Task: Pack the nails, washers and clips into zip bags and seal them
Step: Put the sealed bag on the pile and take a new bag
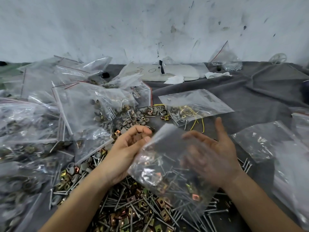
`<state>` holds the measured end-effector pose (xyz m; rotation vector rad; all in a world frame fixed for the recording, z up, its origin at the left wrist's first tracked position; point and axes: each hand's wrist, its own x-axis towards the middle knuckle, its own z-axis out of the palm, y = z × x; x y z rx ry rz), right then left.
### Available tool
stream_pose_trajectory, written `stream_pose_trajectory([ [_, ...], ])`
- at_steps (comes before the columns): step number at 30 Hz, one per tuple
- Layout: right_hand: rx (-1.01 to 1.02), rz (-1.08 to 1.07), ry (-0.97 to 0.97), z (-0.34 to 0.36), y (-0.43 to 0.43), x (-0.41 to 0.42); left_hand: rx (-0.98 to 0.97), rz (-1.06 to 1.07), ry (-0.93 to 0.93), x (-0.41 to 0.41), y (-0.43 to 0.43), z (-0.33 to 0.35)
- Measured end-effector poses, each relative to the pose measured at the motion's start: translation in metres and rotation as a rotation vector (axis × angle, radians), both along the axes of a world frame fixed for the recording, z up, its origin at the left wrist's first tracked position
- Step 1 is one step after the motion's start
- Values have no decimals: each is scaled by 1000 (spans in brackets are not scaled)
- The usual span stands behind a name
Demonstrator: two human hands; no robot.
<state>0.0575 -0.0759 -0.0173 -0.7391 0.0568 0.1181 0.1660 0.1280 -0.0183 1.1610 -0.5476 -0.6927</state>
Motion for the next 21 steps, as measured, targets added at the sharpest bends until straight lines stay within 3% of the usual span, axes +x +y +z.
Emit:
stream_pose_trajectory([
  [3,-72,14,35,-1,5,2,86,-45,-232,-5,-4,-2],
  [7,-410,-40,48,-2,18,7,200,-14,-436,-7,-6,-1],
  [12,-385,-112,-25,-7,17,4,191,7,-436,-8,-7,0],
  [17,-406,-54,-64,-3,16,2,189,21,-456,-11,-8,0],
  [21,-470,-96,-20,2,19,1,215,32,-459,-13,-8,2],
])
